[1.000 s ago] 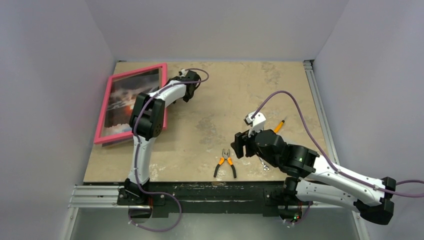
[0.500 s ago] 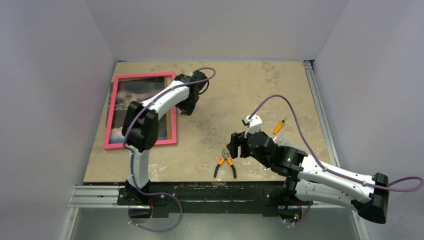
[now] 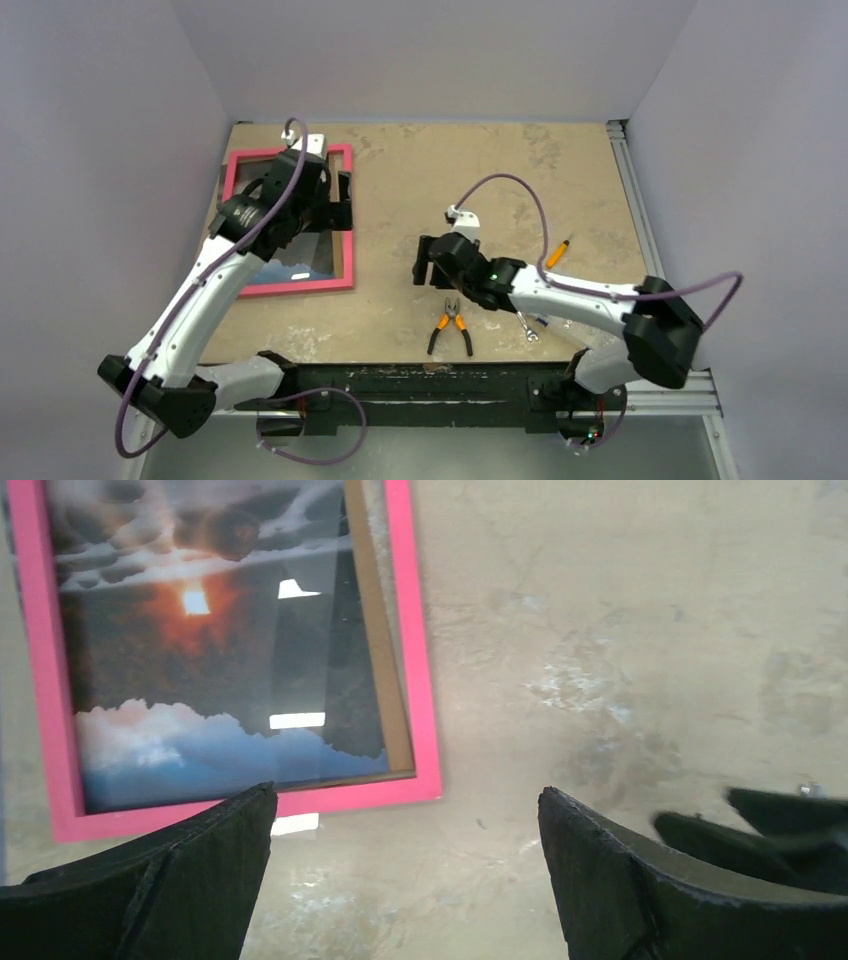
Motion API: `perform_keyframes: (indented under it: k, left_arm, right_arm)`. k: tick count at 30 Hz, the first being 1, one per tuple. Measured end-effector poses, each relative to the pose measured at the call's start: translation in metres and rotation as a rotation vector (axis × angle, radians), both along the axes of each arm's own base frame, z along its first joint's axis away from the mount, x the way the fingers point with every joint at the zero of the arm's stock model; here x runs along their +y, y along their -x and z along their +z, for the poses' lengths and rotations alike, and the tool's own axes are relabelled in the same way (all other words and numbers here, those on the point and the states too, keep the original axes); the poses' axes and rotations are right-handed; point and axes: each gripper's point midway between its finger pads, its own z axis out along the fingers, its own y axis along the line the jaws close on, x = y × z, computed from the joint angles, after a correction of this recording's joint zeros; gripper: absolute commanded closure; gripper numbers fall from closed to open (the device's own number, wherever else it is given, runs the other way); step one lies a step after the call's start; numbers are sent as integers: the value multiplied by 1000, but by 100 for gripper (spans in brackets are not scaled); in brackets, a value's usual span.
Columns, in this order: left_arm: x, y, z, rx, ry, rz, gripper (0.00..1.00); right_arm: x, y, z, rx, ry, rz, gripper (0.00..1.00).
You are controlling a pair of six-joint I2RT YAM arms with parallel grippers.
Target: Take the photo out of the frame
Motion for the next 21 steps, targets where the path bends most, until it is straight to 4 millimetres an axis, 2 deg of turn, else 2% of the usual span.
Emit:
perform_keyframes:
  k: [4,6,9,12,16,19,21]
  left_arm:
    - [-5,13,19,-87,112,-26,0]
    - [-5,21,28,-132,150,-35,0]
    - [0,30,39,-182,178,-33,0]
    - [9,33,49,-230,176,-6,0]
    - [33,34,55,-276,128,113,0]
    - [53,39,60,-317,96,213,0]
    - [64,43,66,-350,80,263,0]
  right_arm:
    - [47,-27,0,13,-12,-6,21]
    - [78,-43,4,9,-19,-1,21]
    - [129,-64,7,-14,-19,13,21]
    - [167,-74,-2,-23,14,23,22]
    - [194,-77,-33,-8,95,31,26]
    - [198,-75,-62,4,179,42,28]
    - [198,-77,-79,1,252,47,34]
